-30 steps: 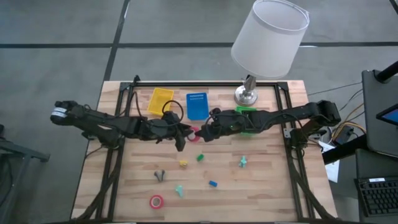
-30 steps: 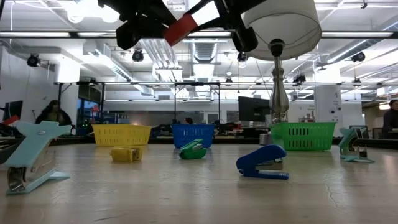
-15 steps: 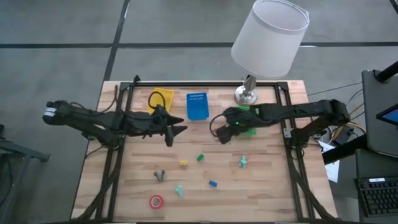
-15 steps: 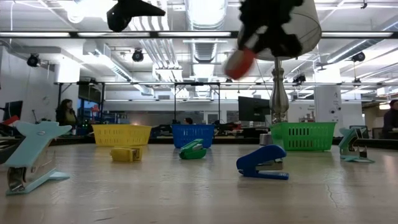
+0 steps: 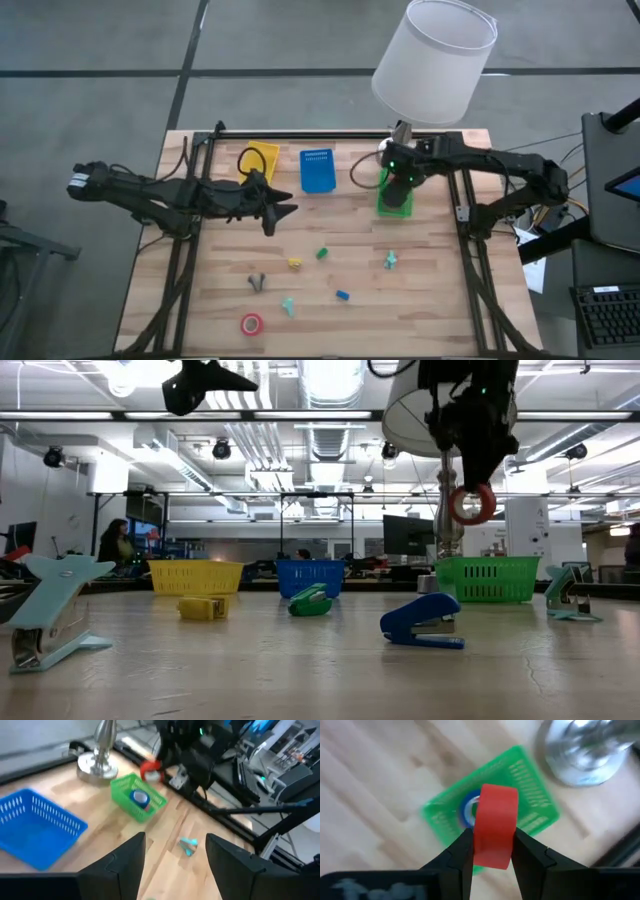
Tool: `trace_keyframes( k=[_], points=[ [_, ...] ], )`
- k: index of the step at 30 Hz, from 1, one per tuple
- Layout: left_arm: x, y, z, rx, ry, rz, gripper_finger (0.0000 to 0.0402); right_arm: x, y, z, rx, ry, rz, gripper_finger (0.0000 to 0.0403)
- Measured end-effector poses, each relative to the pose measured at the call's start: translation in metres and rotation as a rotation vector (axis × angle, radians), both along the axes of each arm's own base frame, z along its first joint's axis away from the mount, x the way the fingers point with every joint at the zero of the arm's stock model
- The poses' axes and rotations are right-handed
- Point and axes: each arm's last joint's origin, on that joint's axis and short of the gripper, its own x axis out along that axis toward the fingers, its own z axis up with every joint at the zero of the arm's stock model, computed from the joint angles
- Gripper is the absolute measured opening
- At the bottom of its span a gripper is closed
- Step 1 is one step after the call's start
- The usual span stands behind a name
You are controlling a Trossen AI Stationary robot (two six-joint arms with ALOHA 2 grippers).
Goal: Pick and place Stapler, Stapler remover, tape
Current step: Put the top orange tape into the green bin
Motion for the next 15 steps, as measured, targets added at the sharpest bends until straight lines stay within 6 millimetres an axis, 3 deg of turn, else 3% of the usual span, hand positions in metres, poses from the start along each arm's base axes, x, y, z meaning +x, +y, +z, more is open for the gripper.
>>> trace_keyframes(
  k=[6,15],
  points=[
    [-0.001,-0.002,-0.006,-0.068,0.054,-0.042,0.0211,0.003,-0.025,-0.014,-0.013,0.114,0.161,0.0104],
    [-0.002,-0.004,-0.009,-0.108,0.082,-0.095,0.0211,0.022,-0.046,-0.054,0.020,0.307,0.349,0.0105]
  ],
)
